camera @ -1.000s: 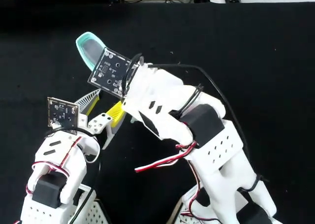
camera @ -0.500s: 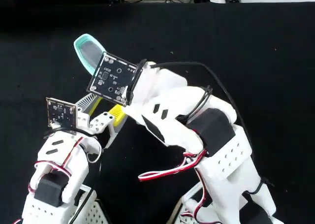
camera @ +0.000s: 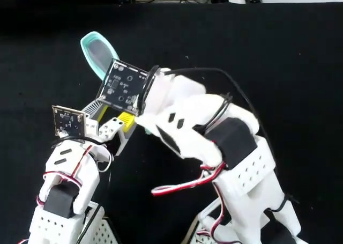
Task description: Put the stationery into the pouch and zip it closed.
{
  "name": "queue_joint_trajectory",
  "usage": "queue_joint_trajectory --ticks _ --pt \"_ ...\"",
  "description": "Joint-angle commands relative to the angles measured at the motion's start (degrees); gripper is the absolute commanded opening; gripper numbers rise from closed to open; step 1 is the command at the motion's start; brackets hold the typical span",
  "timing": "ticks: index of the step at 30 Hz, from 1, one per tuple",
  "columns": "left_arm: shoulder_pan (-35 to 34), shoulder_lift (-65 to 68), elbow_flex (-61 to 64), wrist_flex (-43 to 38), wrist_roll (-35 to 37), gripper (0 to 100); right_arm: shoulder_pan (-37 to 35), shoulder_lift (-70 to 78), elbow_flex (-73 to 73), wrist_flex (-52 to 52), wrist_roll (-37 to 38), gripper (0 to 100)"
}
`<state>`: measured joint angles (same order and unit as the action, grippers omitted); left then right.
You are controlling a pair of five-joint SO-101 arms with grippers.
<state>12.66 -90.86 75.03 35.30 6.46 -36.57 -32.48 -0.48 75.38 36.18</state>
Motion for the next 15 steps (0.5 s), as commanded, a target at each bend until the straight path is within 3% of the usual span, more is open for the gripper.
queue_joint_trajectory --ticks 1,15 --pt "-0.84 -0.44 -2.33 2.37 -0.09 23 3.08 -1.10 -0.31 -0.18 1.14 1.3" --pt "-7.16 -0.44 -4.26 2.46 -2.90 23 2.02 -1.27 0.31 0.62 1.14 1.3"
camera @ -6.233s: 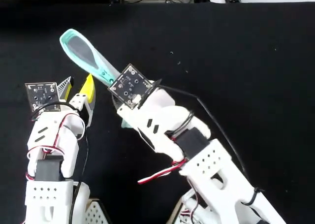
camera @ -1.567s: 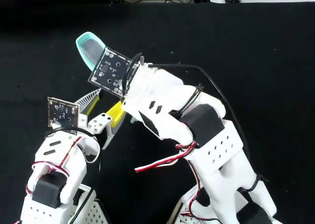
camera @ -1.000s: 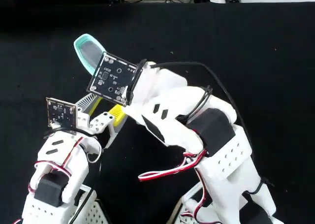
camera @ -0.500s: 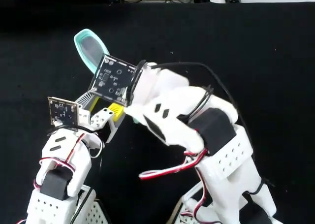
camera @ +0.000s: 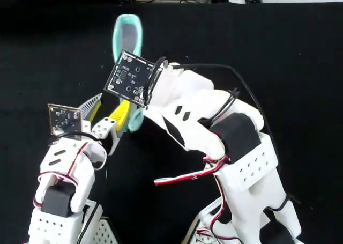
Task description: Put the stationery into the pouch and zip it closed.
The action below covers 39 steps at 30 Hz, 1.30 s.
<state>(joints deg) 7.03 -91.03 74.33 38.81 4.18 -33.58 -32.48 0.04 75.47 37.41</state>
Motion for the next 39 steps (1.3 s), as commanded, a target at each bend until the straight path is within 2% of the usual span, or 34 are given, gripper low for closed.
queue_joint_trajectory --ticks 1,8,19,27,32,39 --pt "-1.54 -0.26 -3.47 -1.76 -0.62 23 -1.76 -1.27 -0.22 0.79 -0.09 1.3" --pt "-0.75 -0.26 -3.91 -3.43 -0.62 23 -5.10 -0.92 0.48 0.62 -0.18 1.3" --pt "-0.75 0.35 -3.91 -10.99 -0.79 23 -5.10 -1.27 3.56 0.44 -0.18 1.3" --pt "-0.31 1.49 -3.91 -10.99 -0.97 22 -5.10 -1.27 3.56 0.44 -0.18 1.4" --pt "-0.22 3.52 -4.44 -11.25 -0.97 6 -5.19 -1.36 3.12 0.44 -7.38 2.1" --pt "-0.13 3.60 -3.91 -10.99 -0.79 7 -11.08 -0.84 3.21 -3.69 -14.24 18.4"
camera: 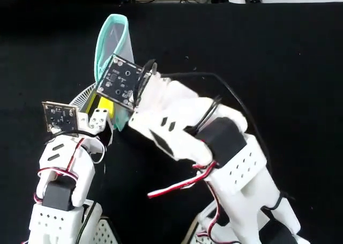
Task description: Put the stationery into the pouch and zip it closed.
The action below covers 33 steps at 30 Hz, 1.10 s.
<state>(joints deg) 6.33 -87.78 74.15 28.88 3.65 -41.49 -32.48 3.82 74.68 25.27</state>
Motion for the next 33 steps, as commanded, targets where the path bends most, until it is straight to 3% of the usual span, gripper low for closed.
queue_joint_trajectory --ticks 1,11,18,25,27,31,33 --pt "0.57 0.35 -3.65 -0.97 -0.18 7 -4.13 -0.92 0.04 -4.31 -2.29 19.8" --pt "2.33 0.35 -1.63 -0.79 -0.26 7 -5.45 -1.19 4.35 -7.21 -1.93 20.1" --pt "4.97 0.35 -6.02 10.37 -0.35 7 -3.60 -1.27 5.76 -7.30 -1.93 20.1" --pt "9.01 0.35 -6.11 12.57 -0.44 7 1.76 -1.19 5.93 -7.12 -1.93 20.0" --pt "9.10 0.35 -5.93 12.48 -1.58 7 2.29 -1.36 5.76 -6.95 -1.93 16.8" --pt "9.10 0.35 -5.93 12.48 -2.99 7 2.55 -1.27 5.93 -6.95 -1.93 0.9" --pt "9.10 0.35 -5.93 12.48 -3.16 7 2.55 -1.27 5.93 -6.86 -1.93 2.6"
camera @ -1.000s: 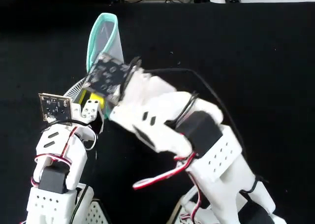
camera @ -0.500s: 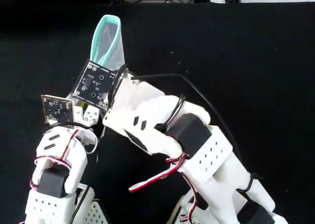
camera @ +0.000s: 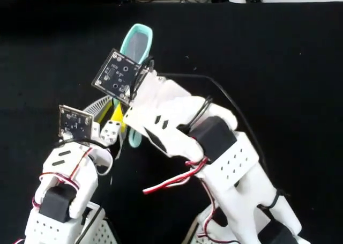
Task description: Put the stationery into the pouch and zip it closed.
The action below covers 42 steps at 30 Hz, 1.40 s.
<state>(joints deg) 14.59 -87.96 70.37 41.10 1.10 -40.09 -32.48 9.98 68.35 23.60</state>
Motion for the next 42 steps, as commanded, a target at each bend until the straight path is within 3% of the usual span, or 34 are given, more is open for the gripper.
queue_joint_trajectory --ticks 1,16,22,31,35,42 --pt "0.84 0.53 -2.15 0.26 -0.62 7 1.14 -1.36 -0.22 -0.53 -0.26 1.7" --pt "-2.24 0.53 -1.45 -0.18 -0.79 3 9.67 -1.19 -1.10 -6.42 0.53 1.2" --pt "-2.59 0.53 -1.45 -0.18 -0.79 3 10.90 -0.92 -0.92 -10.46 0.53 1.2" --pt "-2.07 0.44 -1.71 -1.76 -0.35 7 9.58 -1.27 -0.57 -6.42 0.88 1.2" --pt "-2.07 0.35 -6.64 2.29 -0.35 16 8.26 -1.01 -0.57 -6.24 3.34 1.2" --pt "-2.07 0.35 -17.80 14.86 -0.44 18 8.18 -0.92 -0.57 -6.59 4.04 1.2"
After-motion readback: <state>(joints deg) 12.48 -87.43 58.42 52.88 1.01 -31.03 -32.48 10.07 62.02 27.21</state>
